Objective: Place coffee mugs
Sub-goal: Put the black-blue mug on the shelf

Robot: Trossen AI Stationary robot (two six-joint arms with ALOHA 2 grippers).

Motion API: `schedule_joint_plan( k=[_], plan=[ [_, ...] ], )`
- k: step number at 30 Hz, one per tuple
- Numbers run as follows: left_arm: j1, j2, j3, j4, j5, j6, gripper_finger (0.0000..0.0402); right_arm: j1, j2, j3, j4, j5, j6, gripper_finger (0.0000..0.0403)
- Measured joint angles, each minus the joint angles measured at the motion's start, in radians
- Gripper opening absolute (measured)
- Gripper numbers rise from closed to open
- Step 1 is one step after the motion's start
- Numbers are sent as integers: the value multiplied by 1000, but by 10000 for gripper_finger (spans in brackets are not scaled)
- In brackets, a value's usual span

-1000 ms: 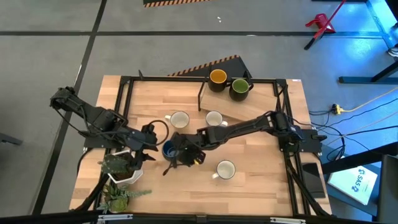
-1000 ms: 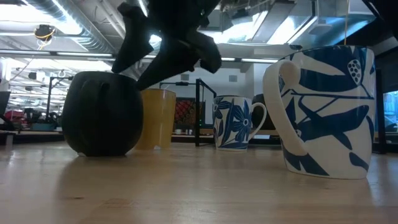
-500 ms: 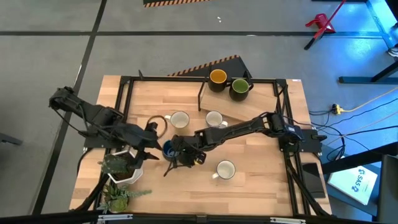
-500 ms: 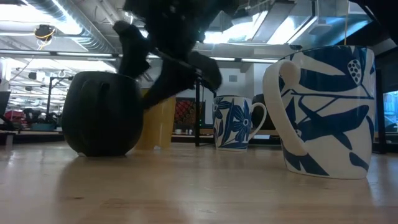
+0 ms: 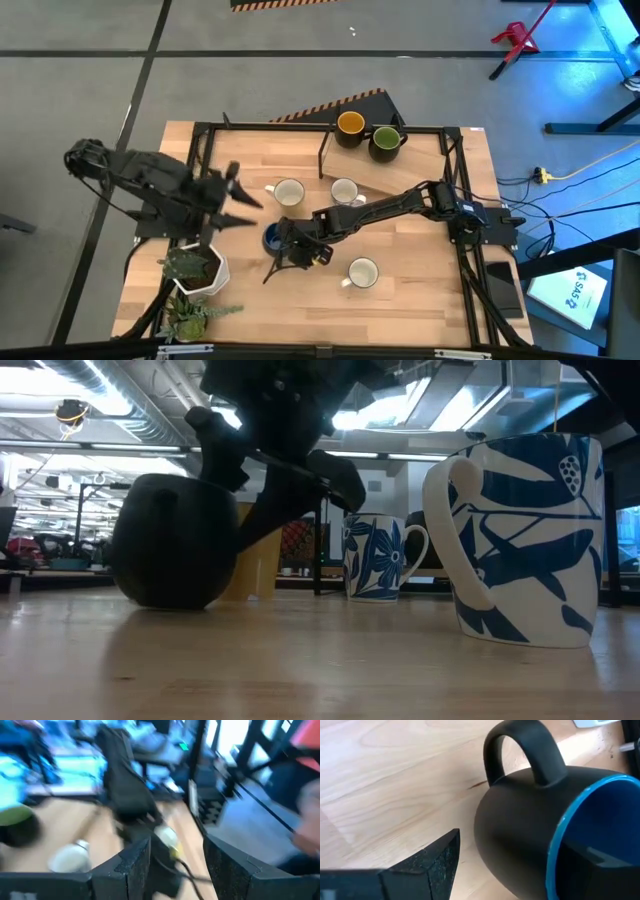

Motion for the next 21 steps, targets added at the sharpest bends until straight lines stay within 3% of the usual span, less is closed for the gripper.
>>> schedule_joint_plan(
  k=[7, 16, 19, 21],
  plan=[
    [83, -83, 0, 134, -107, 46, 177, 0, 0, 0, -17, 62, 65, 222],
    [151, -134, 2, 354, -127, 5, 177, 1, 1, -1, -90, 79, 112, 80],
    [152, -133, 2, 354, -144, 17, 177, 0, 4, -3, -130, 84, 140, 21],
    [155, -132, 2, 336, -186, 13, 177, 0, 4, -3, -145, 95, 165, 12]
  ],
)
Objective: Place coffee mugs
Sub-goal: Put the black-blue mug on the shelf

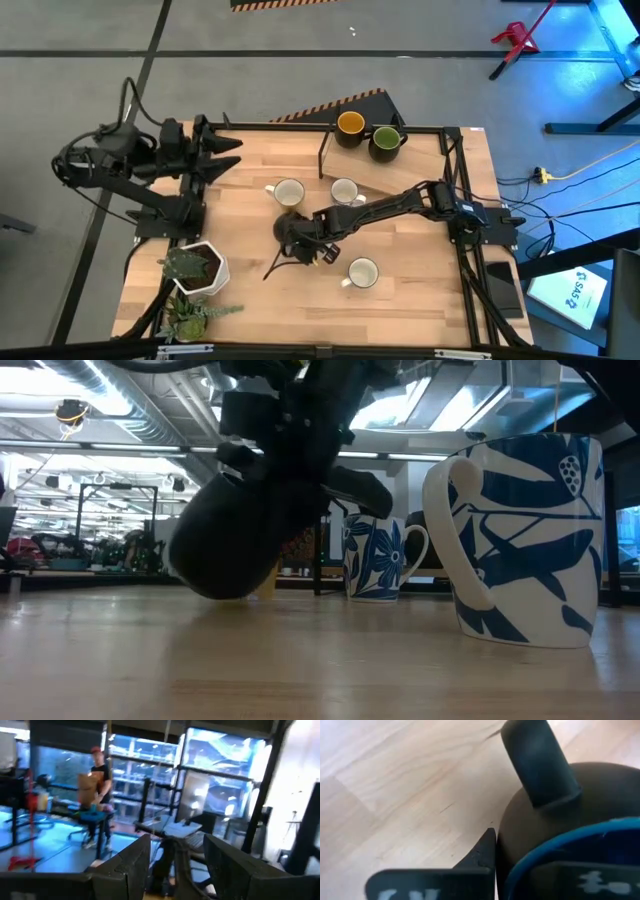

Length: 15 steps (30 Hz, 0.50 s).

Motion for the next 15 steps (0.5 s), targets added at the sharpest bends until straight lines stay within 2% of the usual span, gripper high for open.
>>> schedule_joint_plan(
  k=[9, 15],
  plan=[
    [1, 8, 54, 24, 16, -14, 177, 37, 0, 2, -27, 17, 40, 8],
    [2, 9, 119, 3, -114, 39, 177, 63, 0, 71, -108, 42, 55, 5]
  ],
)
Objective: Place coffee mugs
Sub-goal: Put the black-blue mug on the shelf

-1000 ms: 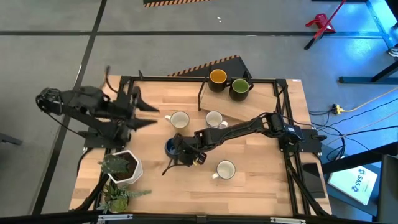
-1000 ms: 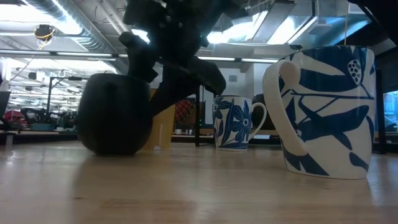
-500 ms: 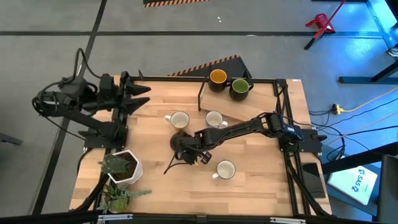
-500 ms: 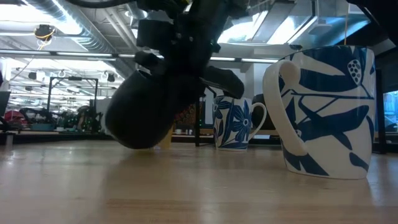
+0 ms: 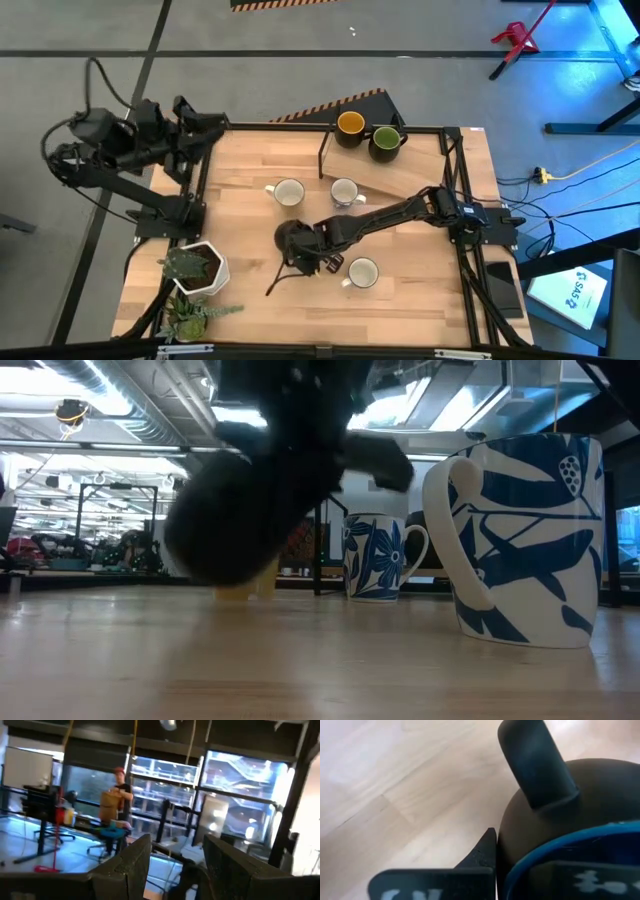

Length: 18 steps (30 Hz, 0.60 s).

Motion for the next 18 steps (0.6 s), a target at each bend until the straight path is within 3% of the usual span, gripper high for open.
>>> schedule_joint_plan(
  k=[6, 13, 18],
  plan=[
    [0, 20, 81, -90, -41, 73, 176, 18, 0, 181, -202, 23, 7, 4],
    [7, 36, 108, -368, -291, 38, 176, 38, -1, 432, -452, 106, 24, 4],
    [6, 32, 108, -594, -286, -112, 176, 36, -75, 400, -581, 235, 130, 4]
  ],
)
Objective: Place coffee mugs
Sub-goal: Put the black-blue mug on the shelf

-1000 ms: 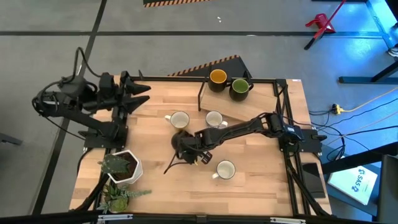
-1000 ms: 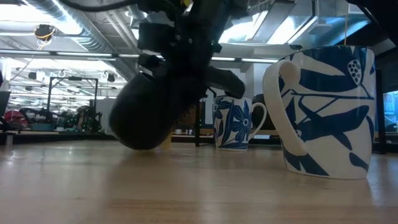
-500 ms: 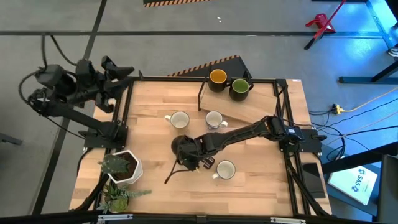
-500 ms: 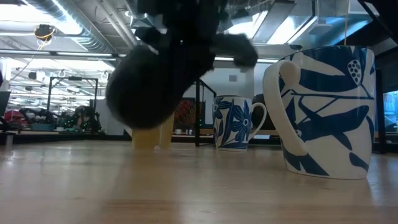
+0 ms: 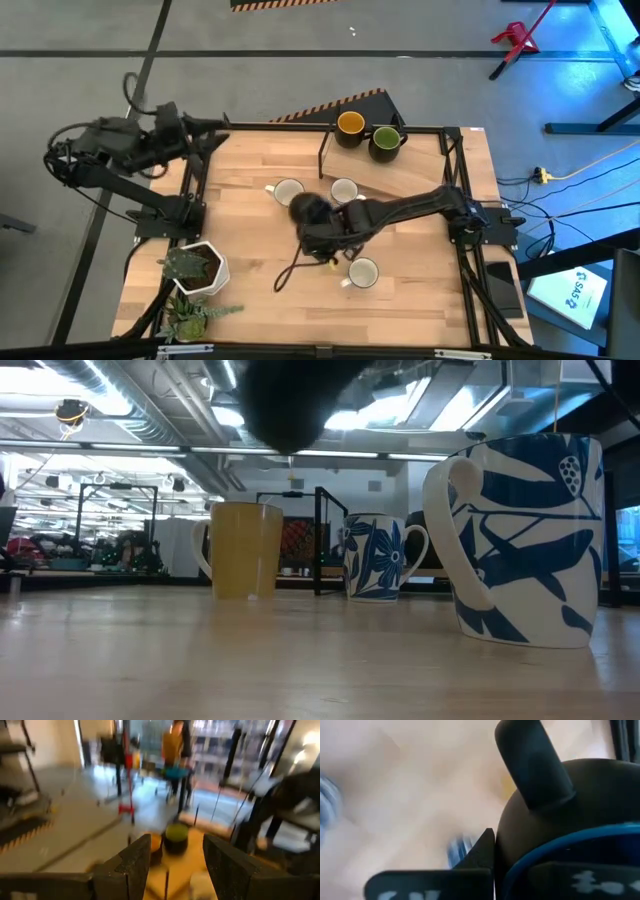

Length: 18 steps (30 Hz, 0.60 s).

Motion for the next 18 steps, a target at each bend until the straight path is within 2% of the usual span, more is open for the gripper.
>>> schedule_joint_plan(
  k=[3, 6, 13, 18],
  plan=[
    [0, -1, -10, -161, -8, -108, 176, -1, -12, -2, -130, 154, 105, 4],
    [0, -1, -82, -193, -19, -164, 176, -10, -25, -8, -159, 212, 168, 4],
    [0, 0, -295, -85, 59, -209, 176, -66, -122, -51, -145, 230, 321, 4],
    [-1, -4, -418, 54, 117, -212, 176, -132, -255, -241, -151, 205, 374, 4]
  ],
)
